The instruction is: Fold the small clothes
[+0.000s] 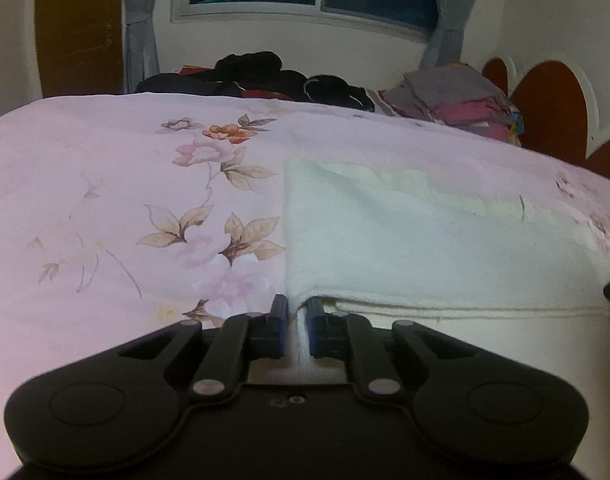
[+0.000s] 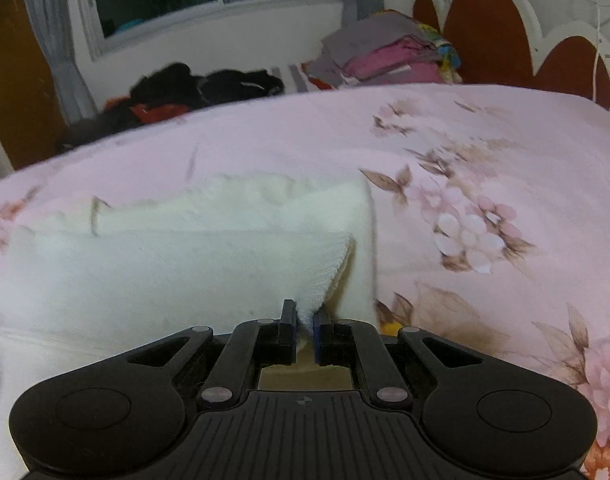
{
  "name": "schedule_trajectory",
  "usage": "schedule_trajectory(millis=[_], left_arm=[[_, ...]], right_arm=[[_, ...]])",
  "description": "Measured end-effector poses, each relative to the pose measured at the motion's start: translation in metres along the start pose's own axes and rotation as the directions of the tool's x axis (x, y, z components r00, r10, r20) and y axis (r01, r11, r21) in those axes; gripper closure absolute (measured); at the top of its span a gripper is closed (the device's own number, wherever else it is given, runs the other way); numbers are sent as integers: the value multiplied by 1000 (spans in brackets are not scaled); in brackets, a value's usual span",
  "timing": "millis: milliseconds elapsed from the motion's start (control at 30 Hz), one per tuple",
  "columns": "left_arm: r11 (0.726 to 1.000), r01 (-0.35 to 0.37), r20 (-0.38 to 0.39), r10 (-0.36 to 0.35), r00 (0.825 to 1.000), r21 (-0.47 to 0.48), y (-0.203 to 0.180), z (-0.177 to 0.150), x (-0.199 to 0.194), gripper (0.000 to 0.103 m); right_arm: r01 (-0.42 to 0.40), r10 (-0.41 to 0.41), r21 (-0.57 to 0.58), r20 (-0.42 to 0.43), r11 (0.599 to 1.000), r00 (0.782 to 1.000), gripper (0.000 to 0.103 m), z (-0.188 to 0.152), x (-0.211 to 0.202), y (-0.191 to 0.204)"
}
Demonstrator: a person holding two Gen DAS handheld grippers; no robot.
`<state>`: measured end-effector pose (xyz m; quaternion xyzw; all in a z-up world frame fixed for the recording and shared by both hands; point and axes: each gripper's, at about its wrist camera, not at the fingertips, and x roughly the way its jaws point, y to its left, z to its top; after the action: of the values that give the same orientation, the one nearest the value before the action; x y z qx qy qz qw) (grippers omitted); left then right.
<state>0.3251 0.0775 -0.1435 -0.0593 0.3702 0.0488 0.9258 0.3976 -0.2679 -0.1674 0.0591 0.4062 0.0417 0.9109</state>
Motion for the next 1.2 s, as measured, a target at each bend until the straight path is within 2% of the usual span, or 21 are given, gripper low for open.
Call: schedule_trajectory(millis=[67,100,233,367,467,567,633,667,700,733,800,933,1133,1200], left_arm=[[1000,24,-22,-25,999,-10,3,3,-5,92],[999,34,-25,-35,999,-21,7,5,-9,87],[998,51,17,-51,999,-46,13,10,-31,80],[995,82,36,-81,996,-48,-1,23,-26,80],[994,103,41,-102,994,-36,-18,32,-10,80],[996,92,44,-91,995,-3,-32,36,9,80],[997,70,25,-70,997,10,-36,35,22,80],[998,60,6,-60,998,10,-35,34,28,80],[999,50,-12,-49,999,11,-33,31,33,77],[999,43,-8,-43,999,14,-30,28,35,77],[999,49,-6,-48,999,10,-25,27,35,76],[998,51,-43,-53,998,-35,-22,36,33,76],[997,78,-35,-78,996,-21,-39,48,31,76],[997,82,-41,-82,996,-6,-47,53,37,76]], right_arm=[[18,-19,13,17,1000,1000,96,2,-4,-1],[33,-33,14,32,999,999,96,3,-7,-2],[80,-82,30,97,996,992,96,8,-22,-6],[16,-23,55,130,998,991,95,18,-24,1],[-35,32,29,101,999,994,95,22,-15,20],[-61,60,8,72,998,996,93,21,-4,36],[-61,61,-5,52,998,997,64,20,4,40],[-47,48,-19,57,999,997,39,19,6,43],[-41,43,-35,62,999,997,37,17,8,42],[-21,23,-45,50,999,998,38,16,12,41],[-14,15,-19,23,1000,1000,45,12,20,30],[-2,3,-26,31,1000,1000,48,13,15,25],[-60,63,-54,61,997,996,51,21,8,45],[-85,87,-57,47,995,995,65,25,12,53]])
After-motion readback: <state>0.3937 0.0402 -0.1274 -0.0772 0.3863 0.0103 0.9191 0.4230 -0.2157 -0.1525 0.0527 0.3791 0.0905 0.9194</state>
